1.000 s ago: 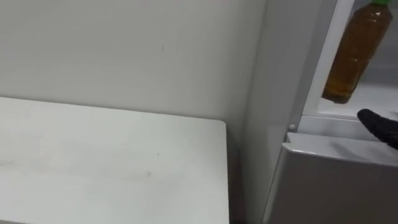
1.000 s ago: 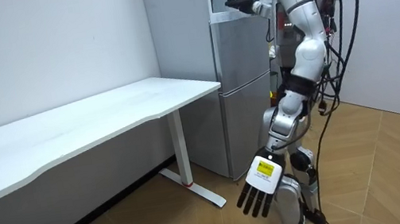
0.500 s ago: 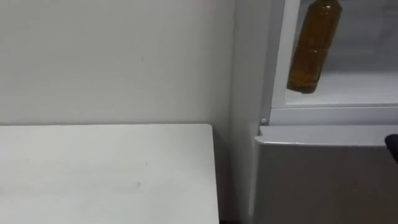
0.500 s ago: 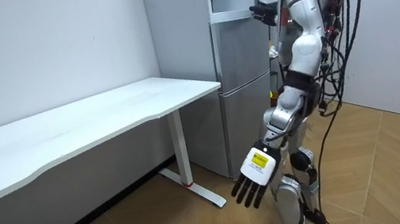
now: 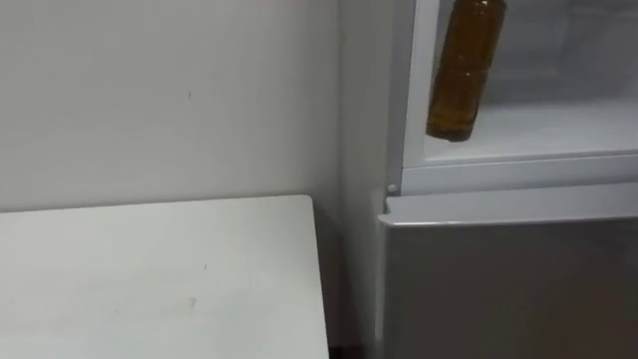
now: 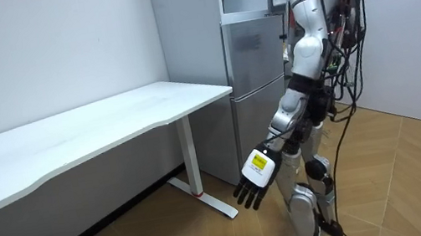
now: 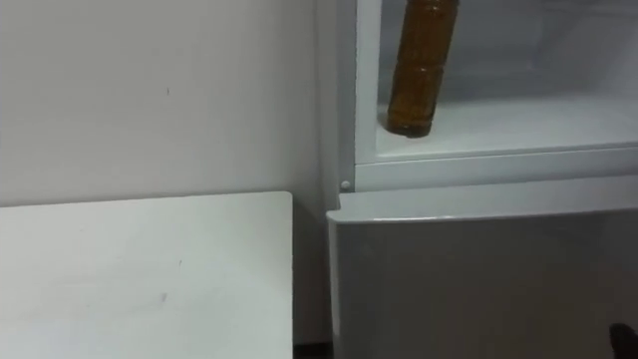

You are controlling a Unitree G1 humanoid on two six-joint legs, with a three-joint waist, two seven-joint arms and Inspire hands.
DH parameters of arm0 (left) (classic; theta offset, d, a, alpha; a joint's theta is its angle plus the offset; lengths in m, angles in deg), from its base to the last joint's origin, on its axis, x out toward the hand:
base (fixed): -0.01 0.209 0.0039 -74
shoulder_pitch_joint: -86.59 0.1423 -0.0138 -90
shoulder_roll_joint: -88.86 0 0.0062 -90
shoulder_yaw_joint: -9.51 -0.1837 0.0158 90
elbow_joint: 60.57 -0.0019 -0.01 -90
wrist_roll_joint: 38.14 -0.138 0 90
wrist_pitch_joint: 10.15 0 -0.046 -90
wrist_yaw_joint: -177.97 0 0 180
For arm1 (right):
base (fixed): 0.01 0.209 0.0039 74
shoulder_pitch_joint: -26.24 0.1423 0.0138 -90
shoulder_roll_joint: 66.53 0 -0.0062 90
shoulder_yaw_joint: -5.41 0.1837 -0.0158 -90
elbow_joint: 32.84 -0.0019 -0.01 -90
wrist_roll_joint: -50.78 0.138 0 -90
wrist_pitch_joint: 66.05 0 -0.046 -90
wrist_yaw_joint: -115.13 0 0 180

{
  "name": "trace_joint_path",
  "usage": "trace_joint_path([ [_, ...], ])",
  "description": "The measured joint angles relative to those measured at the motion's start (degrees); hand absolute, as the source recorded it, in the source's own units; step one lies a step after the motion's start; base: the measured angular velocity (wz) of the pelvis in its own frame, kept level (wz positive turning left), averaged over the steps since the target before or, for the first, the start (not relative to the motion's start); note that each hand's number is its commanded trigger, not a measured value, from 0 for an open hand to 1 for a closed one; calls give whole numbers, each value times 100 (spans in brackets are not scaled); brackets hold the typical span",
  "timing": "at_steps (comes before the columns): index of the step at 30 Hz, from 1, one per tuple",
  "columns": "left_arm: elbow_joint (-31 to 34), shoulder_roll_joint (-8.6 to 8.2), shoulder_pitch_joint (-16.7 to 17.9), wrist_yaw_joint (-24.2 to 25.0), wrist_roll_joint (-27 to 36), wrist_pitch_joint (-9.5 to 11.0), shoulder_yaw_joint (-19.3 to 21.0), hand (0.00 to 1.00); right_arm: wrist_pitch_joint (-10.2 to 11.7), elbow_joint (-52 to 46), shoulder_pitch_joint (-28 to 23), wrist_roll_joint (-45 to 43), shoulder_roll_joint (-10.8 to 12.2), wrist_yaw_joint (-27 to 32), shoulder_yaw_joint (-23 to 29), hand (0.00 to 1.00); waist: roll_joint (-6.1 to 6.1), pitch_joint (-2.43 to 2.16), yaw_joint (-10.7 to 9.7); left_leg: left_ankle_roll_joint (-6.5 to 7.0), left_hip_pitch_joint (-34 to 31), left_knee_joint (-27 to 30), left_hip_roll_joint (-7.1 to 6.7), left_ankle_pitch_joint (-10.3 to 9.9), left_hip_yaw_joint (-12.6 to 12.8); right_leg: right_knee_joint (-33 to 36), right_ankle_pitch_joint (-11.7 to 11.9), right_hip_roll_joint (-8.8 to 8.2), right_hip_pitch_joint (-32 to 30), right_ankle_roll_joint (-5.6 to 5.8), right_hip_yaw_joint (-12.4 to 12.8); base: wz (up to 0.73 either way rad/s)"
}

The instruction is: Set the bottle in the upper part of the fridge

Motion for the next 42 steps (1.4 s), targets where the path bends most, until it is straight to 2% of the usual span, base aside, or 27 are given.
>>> trace_joint_path([
  [2,-6,2,-11,-38,2,0,-142,0,16,609,-8,-7,42,116,-104,0,-10,-2,-14,0,7,2,-2,0,-2,-10,0,-2,1,0,-2,0],
  [7,-13,-12,31,-118,44,25,-368,0,16,2083,-233,4,337,353,-488,0,-31,-6,-23,-1,32,17,-3,0,3,2,-17,-11,20,-3,-4,0],
  [10,-226,-17,12,-176,52,123,-380,0,11,3018,-244,11,350,363,-630,0,-73,-4,-28,-6,89,13,-12,-6,5,19,-74,-21,46,8,16,0],
  [14,-329,-17,68,-178,59,114,-485,0,15,3519,-412,11,352,397,-807,0,-56,7,-73,-9,94,15,-1,-35,1,25,-75,-10,38,5,22,0],
  [19,-426,-38,71,-179,230,108,-571,0,6,4529,-344,84,352,451,-966,0,-30,24,-74,-5,140,5,-5,-52,2,103,-77,-18,26,5,32,-3],
  [29,-408,-43,87,-158,276,119,-563,0,-34,5211,-247,1171,345,199,-918,0,-32,25,-144,-26,335,-72,-8,-75,-3,92,-140,-17,210,10,7,0],
  [34,-424,-42,78,-148,287,130,-529,0,-34,5284,-210,1879,341,-76,-600,0,-67,13,-160,-27,356,-77,-18,-74,-5,90,-161,-23,211,13,9,0],
  [38,-417,-41,77,-145,292,174,-485,0,-36,5313,-148,2084,336,-131,-472,0,-108,8,-164,-26,358,-74,-25,-74,0,97,-180,-33,206,19,19,0],
  [42,-415,-31,54,-141,288,192,-327,0,-37,5216,28,2267,333,-85,12,0,-152,1,-207,-25,293,-39,-47,-74,31,208,-224,-66,96,25,37,-1],
])
